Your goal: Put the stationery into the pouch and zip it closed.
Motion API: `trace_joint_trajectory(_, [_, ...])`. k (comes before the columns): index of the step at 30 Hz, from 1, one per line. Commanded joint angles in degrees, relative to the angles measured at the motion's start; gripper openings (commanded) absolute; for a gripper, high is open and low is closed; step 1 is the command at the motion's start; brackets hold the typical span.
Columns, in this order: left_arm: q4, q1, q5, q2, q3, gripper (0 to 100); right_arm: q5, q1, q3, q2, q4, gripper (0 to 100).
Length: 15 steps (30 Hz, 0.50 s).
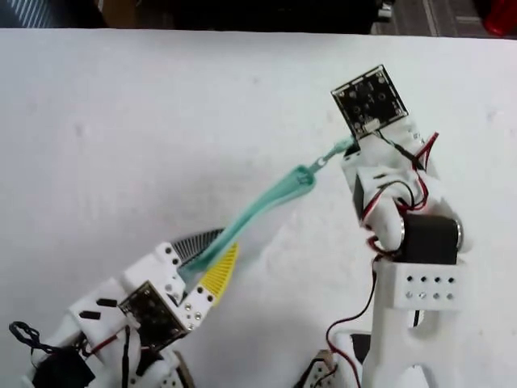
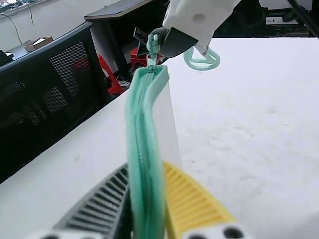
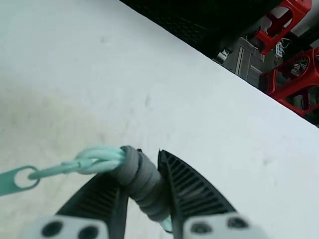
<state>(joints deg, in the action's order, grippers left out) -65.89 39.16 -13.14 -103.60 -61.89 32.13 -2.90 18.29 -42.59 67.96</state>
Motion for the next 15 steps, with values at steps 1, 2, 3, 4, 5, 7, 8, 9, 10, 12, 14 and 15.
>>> trace_joint_trajectory(1, [-2.4, 0.1, -0.4, -0.9, 0.9, 2, 0.3, -5.2, -1.4, 0.7, -3.6, 1.7])
trace_joint_trajectory(2, [-2.4, 0.1, -0.4, -0.9, 0.9, 2, 0.3, -5.2, -1.4, 0.7, -3.6, 1.7])
trace_joint_trajectory(3, [-2.4, 0.1, -0.4, -0.9, 0.9, 2, 0.3, -5.2, -1.5, 0.7, -3.7, 1.7])
trace_joint_trajectory(4, [-2.4, 0.1, -0.4, -0.9, 0.9, 2, 0.3, -5.2, -1.5, 0.7, -3.7, 1.7])
trace_joint_trajectory(5, [-2.4, 0.1, -0.4, -0.9, 0.9, 2, 0.3, -5.1, -1.5, 0.7, -3.3, 2.0])
trace_joint_trajectory(7, [-2.4, 0.1, -0.4, -0.9, 0.8, 2, 0.2, -3.0, -1.8, 0.1, 0.0, 4.8])
trace_joint_trajectory(8, [-2.4, 0.1, -0.4, -0.9, 0.8, 2, 0.2, -1.5, -2.1, -0.7, 2.9, 9.4])
trace_joint_trajectory(9, [-2.4, 0.1, -0.4, -0.9, 0.5, 2, 0.0, 0.2, -2.4, -1.8, 5.7, 15.4])
trace_joint_trajectory(10, [-2.0, 0.1, -0.4, -0.9, -0.1, 2, -1.2, 1.8, -2.7, -3.0, 7.6, 22.0])
trace_joint_trajectory(12, [-1.7, 0.1, -0.5, -0.9, -1.1, 2, -2.9, 5.0, -3.4, -5.8, 10.2, 33.3])
trace_joint_trajectory(14, [-1.1, 0.1, -0.5, -0.9, -1.6, 2, -0.3, 8.0, -3.9, -8.1, 12.5, 35.7])
trace_joint_trajectory(15, [-1.0, 0.1, -0.5, -0.9, -1.7, 2, 0.7, 9.7, -3.9, -9.4, 13.6, 35.0])
